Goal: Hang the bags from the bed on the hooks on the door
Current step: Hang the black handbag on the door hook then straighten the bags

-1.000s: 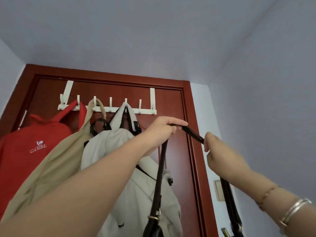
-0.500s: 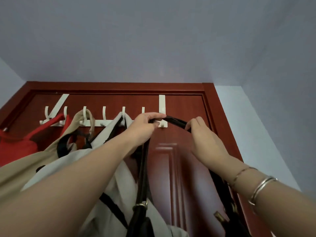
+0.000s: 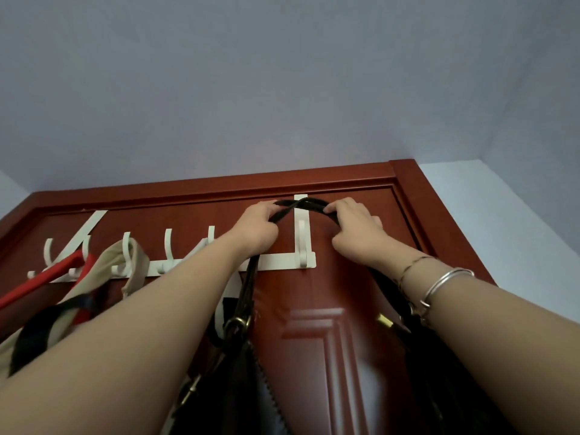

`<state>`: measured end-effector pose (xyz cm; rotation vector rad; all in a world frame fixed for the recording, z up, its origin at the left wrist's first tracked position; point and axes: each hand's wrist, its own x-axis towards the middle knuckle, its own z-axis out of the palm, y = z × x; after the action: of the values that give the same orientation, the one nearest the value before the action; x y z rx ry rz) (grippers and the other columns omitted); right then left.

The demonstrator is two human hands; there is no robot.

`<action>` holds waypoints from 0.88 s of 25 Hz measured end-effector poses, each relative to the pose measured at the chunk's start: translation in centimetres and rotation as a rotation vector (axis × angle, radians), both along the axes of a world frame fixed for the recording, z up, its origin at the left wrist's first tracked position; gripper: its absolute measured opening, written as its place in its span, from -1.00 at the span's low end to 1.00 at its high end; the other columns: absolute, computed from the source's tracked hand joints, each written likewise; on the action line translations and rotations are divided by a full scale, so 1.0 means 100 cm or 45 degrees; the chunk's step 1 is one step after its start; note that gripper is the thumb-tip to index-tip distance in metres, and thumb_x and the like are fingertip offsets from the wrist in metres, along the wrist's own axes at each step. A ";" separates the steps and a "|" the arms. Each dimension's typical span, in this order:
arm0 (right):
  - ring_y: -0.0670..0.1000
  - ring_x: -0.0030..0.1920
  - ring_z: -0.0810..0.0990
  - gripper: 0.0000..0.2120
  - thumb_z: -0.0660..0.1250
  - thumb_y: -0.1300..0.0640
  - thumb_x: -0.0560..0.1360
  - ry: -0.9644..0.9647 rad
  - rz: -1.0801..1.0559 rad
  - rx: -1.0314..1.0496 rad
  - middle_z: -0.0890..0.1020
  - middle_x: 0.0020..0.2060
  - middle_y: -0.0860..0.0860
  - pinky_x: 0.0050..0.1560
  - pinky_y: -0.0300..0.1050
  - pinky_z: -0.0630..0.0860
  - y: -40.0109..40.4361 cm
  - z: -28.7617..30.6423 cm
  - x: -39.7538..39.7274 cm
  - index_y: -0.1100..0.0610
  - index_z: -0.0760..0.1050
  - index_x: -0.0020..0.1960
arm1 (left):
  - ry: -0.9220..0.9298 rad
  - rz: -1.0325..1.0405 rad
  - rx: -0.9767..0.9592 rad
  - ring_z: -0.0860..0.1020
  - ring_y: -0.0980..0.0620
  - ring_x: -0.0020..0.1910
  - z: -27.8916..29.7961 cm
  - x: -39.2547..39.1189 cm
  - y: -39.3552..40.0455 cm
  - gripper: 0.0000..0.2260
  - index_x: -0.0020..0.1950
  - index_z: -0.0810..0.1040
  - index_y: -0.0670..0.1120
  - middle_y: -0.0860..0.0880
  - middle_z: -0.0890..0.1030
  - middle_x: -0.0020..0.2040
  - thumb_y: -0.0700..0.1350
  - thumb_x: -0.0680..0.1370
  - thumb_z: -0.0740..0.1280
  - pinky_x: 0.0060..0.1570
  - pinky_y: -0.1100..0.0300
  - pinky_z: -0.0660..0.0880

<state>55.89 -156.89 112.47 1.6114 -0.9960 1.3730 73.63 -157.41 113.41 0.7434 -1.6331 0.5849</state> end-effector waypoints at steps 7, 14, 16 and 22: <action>0.04 0.41 0.24 -0.38 0.16 0.34 0.34 0.051 0.137 0.110 0.39 0.36 -0.02 0.28 0.00 0.16 -0.019 -0.053 0.002 0.01 0.34 0.37 | -0.319 0.819 -0.174 -0.22 -0.09 0.55 -0.050 0.003 -0.020 -0.48 0.43 0.36 -0.06 -0.08 0.28 0.52 -0.28 0.46 0.13 0.46 -0.08 -0.30; 0.11 0.52 0.09 -0.29 0.15 0.33 0.37 0.095 0.219 0.257 0.12 0.54 0.07 0.48 0.08 0.11 -0.010 -0.098 0.031 0.12 0.11 0.50 | -0.280 0.462 0.063 -0.15 -0.06 0.56 -0.122 0.000 -0.014 -0.37 0.56 -0.05 -0.03 -0.19 0.24 0.52 -0.22 0.51 0.09 0.47 -0.05 -0.22; 0.09 0.55 0.01 -0.23 0.14 0.35 0.35 0.085 0.229 0.325 0.00 0.56 0.08 0.51 0.10 0.06 -0.007 -0.112 0.032 0.13 0.03 0.53 | -0.232 0.382 0.117 -0.01 -0.10 0.55 -0.139 0.016 -0.009 -0.39 0.56 -0.05 -0.01 -0.22 0.30 0.47 -0.18 0.53 0.08 0.48 -0.05 -0.16; 0.12 0.41 0.32 -0.33 0.15 0.40 0.36 -0.153 0.183 0.413 0.34 0.42 0.14 0.23 -0.21 0.31 0.054 -0.169 0.045 0.15 0.21 0.46 | -0.463 0.165 0.169 0.52 -0.16 -0.15 -0.194 0.047 0.036 -0.36 0.55 -0.07 0.03 0.01 0.42 -0.34 -0.05 0.54 0.17 -0.13 0.05 0.42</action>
<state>60.40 -151.52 95.56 1.8859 -1.2453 1.4764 78.36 -153.79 94.00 0.8827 -1.9836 0.7426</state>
